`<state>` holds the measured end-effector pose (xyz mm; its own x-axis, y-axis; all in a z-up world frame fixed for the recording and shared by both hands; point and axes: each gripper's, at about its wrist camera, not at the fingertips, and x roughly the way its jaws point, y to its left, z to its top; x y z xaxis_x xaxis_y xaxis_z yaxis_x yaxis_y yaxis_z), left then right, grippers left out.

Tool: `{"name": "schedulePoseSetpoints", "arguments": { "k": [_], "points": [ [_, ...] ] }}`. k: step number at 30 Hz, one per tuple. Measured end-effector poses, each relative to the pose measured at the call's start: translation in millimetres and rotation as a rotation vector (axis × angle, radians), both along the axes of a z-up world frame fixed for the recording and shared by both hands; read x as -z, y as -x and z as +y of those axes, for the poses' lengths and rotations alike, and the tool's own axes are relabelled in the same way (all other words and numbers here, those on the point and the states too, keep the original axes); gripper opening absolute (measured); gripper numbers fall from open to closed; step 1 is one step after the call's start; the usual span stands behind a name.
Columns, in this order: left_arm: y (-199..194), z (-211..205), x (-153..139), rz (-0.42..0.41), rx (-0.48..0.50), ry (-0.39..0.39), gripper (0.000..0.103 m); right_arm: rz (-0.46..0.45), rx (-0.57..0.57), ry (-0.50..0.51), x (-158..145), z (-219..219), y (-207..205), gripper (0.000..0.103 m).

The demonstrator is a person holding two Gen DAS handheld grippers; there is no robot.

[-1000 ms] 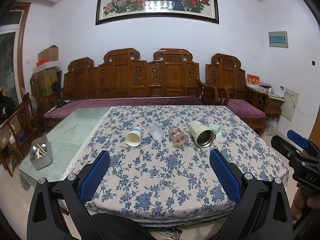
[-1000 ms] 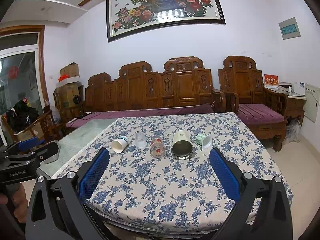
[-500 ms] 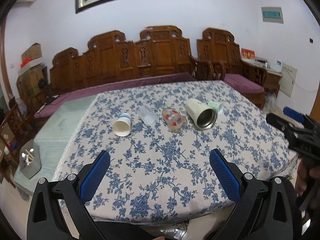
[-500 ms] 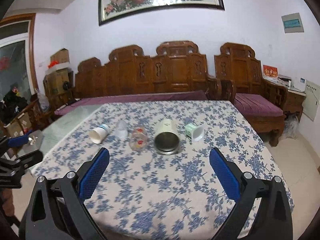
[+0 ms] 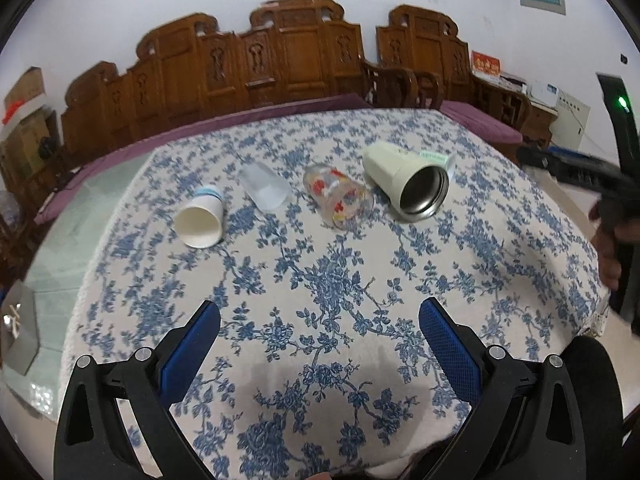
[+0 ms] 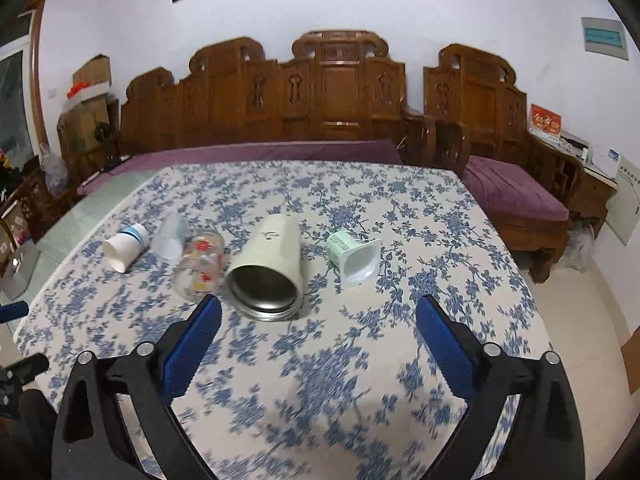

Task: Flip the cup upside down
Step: 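Move the right tool toward the pale green cup and close around it, then lift the pale green cup with the right tool and carry it toward the left tool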

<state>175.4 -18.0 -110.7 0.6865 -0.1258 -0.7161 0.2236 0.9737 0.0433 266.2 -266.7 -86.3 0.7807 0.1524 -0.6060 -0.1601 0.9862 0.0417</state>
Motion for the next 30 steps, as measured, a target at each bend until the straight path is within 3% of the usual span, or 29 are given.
{"name": "schedulePoseSetpoints", "arguments": {
  "k": [19, 30],
  "points": [
    [-90.5, -12.2, 42.9, 0.085, 0.028, 0.058, 0.096, 0.322, -0.102, 0.127, 50.4, 0.8, -190.7, 0.071],
    [-90.4, -26.4, 56.1, 0.129, 0.062, 0.083, 0.096, 0.486, -0.156, 0.251, 86.9, 28.3, -239.5, 0.065]
  ]
}}
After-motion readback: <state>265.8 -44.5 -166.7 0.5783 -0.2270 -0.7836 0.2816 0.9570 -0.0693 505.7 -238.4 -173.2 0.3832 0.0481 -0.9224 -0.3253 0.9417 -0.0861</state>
